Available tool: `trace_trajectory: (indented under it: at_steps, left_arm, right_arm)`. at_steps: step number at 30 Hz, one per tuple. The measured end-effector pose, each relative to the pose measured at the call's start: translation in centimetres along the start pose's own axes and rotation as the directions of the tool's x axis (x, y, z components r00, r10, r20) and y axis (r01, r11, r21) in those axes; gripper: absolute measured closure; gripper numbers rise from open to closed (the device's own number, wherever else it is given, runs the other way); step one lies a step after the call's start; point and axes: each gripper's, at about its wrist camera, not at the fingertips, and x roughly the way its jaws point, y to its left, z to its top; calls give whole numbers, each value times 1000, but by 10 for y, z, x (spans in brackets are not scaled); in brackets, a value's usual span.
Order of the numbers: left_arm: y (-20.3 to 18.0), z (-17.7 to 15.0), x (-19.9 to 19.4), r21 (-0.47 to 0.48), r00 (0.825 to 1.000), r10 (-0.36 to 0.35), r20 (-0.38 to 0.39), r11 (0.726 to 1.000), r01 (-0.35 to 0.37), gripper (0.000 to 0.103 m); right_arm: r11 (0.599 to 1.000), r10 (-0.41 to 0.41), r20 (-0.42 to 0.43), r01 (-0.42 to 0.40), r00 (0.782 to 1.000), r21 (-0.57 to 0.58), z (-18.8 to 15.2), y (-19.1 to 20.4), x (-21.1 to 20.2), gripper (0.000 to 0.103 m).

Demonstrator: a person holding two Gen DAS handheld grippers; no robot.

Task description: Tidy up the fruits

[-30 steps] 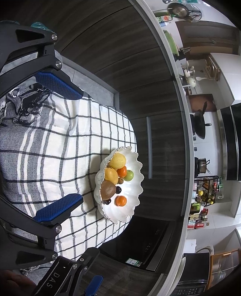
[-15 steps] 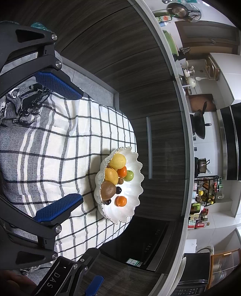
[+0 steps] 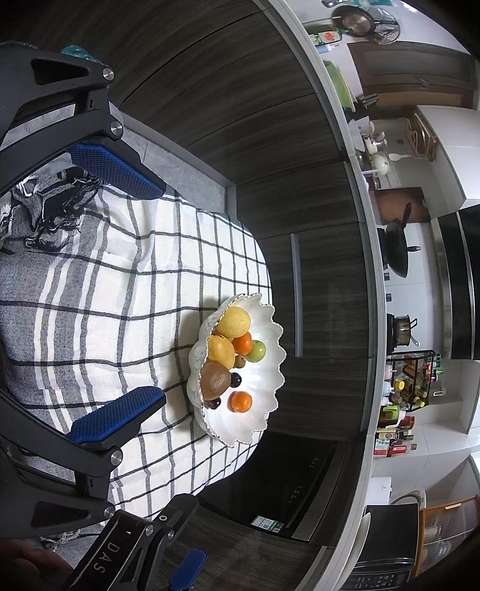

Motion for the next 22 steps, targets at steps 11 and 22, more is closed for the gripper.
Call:
trace_trajectory:
  at_steps: [11,22]
  left_arm:
    - [0,0,0,8,1000,1,-7,1000,-1,0]
    - [-4,0,4,21,1000,7,-9,1000,-7,0]
  right_arm:
    - [1000,1,-1,-1,1000,-1,-1,0,1,15]
    - [1000,2,-19,-2,1000,9,-5,-1,9,15]
